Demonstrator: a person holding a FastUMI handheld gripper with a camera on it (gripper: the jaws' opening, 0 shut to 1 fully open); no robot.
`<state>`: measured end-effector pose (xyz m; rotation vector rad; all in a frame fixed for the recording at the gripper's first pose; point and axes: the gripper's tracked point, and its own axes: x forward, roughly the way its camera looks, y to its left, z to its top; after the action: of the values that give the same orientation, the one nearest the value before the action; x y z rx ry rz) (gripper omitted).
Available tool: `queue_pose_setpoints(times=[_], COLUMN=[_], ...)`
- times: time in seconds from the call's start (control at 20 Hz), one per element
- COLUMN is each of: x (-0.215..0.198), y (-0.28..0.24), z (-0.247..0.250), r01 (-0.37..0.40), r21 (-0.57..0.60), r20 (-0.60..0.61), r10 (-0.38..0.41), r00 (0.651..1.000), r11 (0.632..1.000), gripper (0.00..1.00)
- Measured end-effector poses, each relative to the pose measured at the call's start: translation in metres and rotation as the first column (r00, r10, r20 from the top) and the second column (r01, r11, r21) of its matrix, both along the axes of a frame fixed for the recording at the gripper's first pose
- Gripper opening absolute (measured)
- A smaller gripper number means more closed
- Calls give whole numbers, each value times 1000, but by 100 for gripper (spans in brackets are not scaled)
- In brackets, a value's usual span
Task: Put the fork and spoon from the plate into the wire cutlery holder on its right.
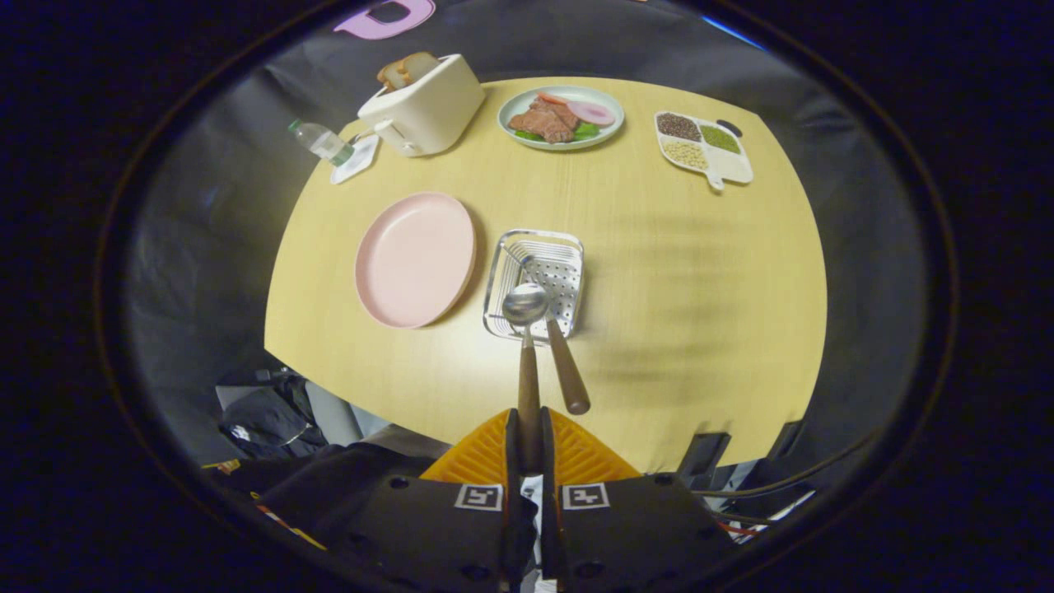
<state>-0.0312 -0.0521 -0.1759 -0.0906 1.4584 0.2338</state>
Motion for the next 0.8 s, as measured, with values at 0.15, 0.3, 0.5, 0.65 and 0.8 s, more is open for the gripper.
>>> queue_pose_setpoints(times=[0.15,0.3,0.5,0.65,0.8], x=[3,7,8,11,7], y=[5,10,23,23,27], z=[0,2,12,15,23], r01=[46,58,46,37,53], r21=[27,57,86,72,95], r20=[1,27,77,130,166], r10=[-46,-60,-53,-47,-68], r00=[999,998,996,990,984], r11=[999,997,995,997,994], gripper=[12,22,62,98,98])
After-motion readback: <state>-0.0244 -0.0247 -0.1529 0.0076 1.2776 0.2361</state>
